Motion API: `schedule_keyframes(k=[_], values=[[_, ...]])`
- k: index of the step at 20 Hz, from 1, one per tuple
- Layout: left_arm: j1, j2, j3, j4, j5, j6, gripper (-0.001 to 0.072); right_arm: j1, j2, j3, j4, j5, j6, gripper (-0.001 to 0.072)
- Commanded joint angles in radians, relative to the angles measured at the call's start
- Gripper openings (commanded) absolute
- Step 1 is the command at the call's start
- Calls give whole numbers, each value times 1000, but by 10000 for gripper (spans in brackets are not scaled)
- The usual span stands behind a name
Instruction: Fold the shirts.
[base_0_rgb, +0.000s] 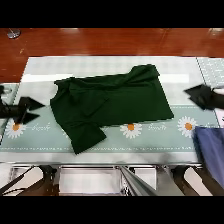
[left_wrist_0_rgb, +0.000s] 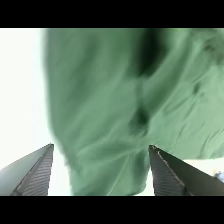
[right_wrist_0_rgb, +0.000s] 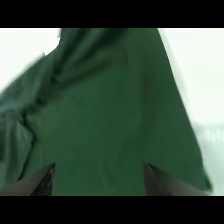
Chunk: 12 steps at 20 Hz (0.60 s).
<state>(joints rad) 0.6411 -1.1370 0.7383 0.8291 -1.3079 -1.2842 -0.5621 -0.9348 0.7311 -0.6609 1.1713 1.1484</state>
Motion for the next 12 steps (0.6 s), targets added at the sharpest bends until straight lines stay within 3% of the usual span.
schedule_keyframes(k=[1,5,12], values=[[108,45,-202,-5,18,58,701,-24,171,-254,29,-59,-8,633],[85,17,-262,-129,87,170,700,-20,174,-282,61,-60,-8,632],[-70,-114,-261,-248,163,208,700,-20,174,-283,61,-53,14,632]])
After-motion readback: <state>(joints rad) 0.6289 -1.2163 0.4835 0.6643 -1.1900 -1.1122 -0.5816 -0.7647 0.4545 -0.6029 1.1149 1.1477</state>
